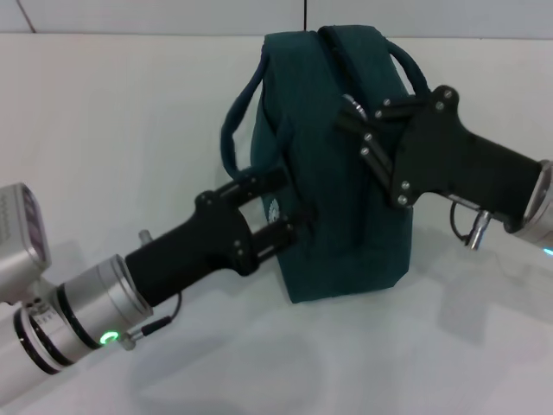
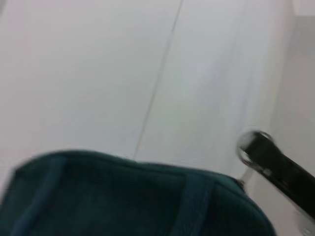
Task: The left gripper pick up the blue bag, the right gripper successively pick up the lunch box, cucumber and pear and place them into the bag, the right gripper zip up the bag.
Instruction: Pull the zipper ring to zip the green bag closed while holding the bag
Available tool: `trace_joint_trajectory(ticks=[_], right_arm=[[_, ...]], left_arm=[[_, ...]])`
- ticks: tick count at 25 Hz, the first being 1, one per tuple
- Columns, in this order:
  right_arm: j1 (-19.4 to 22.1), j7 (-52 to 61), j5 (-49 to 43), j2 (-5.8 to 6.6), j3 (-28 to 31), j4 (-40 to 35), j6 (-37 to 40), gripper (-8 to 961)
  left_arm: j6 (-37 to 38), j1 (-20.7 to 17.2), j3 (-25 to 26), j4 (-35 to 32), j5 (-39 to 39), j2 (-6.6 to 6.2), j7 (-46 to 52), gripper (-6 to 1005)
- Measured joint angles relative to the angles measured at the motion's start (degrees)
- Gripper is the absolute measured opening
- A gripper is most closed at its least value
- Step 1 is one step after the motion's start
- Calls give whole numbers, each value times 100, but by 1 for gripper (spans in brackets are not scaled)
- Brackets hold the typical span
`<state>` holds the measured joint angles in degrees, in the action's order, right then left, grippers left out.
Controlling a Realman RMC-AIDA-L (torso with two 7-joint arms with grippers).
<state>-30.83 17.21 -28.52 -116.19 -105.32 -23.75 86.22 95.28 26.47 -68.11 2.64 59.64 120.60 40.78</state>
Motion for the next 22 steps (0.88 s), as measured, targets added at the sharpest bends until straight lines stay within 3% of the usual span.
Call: trace_joint_trajectory(ticks=[8, 12, 17, 22], right_arm=[[91, -48, 192, 0, -304, -59, -4, 19], [73, -106, 645, 0, -631, -34, -18, 19], [88, -295, 765, 0, -772, -37, -33, 19], [52, -313, 768, 0, -881, -70, -144, 19]], left_arm=[[5, -178, -20, -111, -395, -134, 133, 632], [7, -640, -84, -827, -213, -243, 685, 633], [81, -822, -91, -1141, 3, -337, 1153, 632], [91, -760, -140, -1206, 251, -217, 1259, 631]])
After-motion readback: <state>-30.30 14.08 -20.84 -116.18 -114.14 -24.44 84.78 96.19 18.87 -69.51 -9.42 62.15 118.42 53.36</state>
